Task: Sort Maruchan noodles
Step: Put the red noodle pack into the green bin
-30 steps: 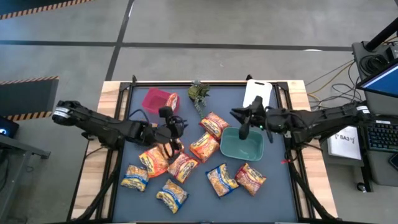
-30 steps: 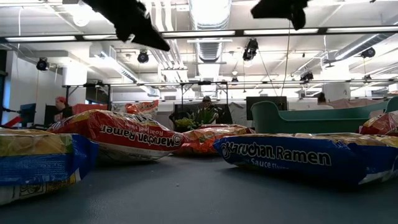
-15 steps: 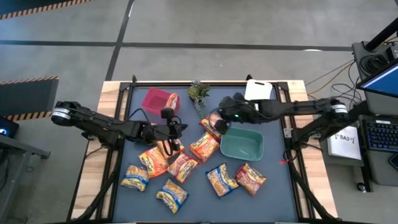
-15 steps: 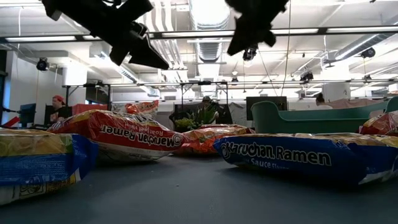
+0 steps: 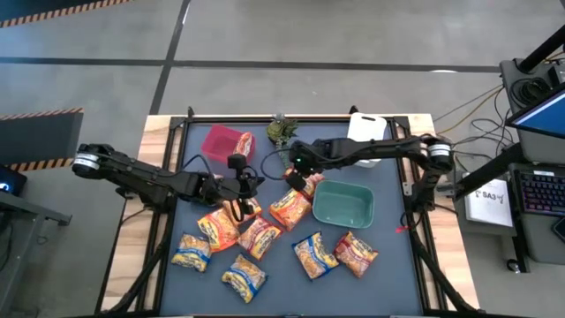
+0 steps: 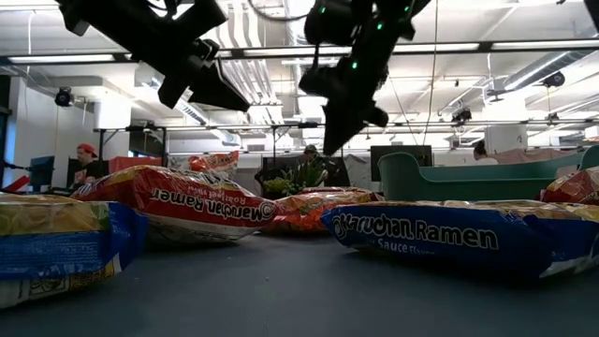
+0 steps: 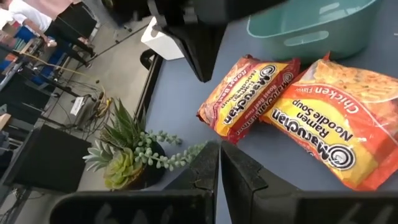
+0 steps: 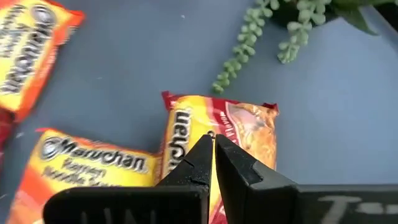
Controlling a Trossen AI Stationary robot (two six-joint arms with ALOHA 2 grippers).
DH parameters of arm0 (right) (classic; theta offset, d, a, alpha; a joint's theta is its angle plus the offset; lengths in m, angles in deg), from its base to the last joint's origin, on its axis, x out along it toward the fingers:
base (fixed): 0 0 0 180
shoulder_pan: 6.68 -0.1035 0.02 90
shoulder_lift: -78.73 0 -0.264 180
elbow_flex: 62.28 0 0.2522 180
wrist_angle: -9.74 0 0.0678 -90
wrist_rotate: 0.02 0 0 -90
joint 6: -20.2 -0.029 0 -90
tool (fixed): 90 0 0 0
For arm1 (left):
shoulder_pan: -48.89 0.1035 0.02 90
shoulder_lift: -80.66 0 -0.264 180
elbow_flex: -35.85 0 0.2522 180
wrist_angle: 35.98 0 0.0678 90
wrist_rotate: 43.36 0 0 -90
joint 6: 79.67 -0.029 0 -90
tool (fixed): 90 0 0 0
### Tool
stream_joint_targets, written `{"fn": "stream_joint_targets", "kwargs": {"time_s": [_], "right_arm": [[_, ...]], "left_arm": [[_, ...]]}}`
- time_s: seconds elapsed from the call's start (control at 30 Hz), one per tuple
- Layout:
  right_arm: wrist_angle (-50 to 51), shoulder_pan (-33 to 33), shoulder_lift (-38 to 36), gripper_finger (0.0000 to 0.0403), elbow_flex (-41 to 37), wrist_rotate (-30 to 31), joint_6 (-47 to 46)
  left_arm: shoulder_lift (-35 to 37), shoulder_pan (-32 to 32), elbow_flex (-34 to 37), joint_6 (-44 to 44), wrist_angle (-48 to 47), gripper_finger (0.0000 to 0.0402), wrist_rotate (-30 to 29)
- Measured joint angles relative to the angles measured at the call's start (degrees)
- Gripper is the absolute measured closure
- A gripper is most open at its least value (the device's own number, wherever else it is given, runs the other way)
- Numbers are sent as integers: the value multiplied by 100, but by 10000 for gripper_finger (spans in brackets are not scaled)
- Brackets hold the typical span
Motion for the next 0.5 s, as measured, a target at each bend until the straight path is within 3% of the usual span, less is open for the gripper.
{"fn": "stream_joint_targets", "kwargs": {"time_s": [0.5], "right_arm": [[469, 227, 612, 394, 76, 2, -173]], "left_arm": [[-2, 0, -21, -2, -44, 400, -183]]}}
